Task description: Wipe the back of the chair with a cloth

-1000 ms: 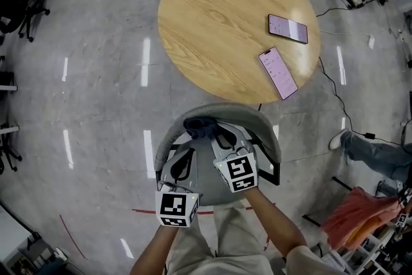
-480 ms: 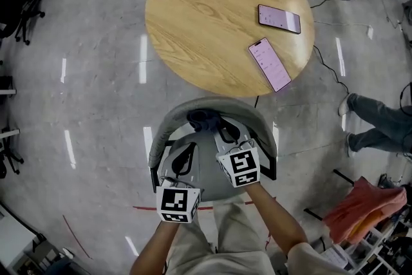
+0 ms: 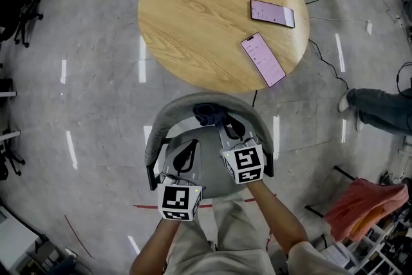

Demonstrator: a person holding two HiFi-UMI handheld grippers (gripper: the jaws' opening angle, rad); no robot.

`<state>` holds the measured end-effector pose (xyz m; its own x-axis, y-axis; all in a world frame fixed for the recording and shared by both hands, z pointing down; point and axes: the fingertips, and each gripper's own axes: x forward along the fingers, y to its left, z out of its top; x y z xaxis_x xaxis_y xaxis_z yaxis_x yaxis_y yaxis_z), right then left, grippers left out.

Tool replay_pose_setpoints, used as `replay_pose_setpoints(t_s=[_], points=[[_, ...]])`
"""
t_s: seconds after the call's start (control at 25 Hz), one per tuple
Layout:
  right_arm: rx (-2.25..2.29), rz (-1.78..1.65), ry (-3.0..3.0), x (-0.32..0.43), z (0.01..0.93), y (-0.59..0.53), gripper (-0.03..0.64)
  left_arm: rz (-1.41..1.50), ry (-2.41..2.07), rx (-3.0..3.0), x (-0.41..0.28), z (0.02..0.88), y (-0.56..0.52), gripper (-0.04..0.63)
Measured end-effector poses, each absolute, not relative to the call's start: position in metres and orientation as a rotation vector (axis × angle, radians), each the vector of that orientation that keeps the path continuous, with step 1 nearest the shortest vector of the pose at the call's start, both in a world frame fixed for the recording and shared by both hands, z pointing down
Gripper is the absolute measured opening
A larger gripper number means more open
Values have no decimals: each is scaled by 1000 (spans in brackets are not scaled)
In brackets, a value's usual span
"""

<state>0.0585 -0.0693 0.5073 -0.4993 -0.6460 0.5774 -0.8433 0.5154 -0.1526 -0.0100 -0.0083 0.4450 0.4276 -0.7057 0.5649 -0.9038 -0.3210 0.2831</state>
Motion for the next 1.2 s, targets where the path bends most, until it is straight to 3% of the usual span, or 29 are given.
replay_pose_setpoints(t_s=[1.2], points=[[1513, 573, -2107, 149, 499, -42, 75, 478, -1306, 2178, 26, 437, 29, 0]])
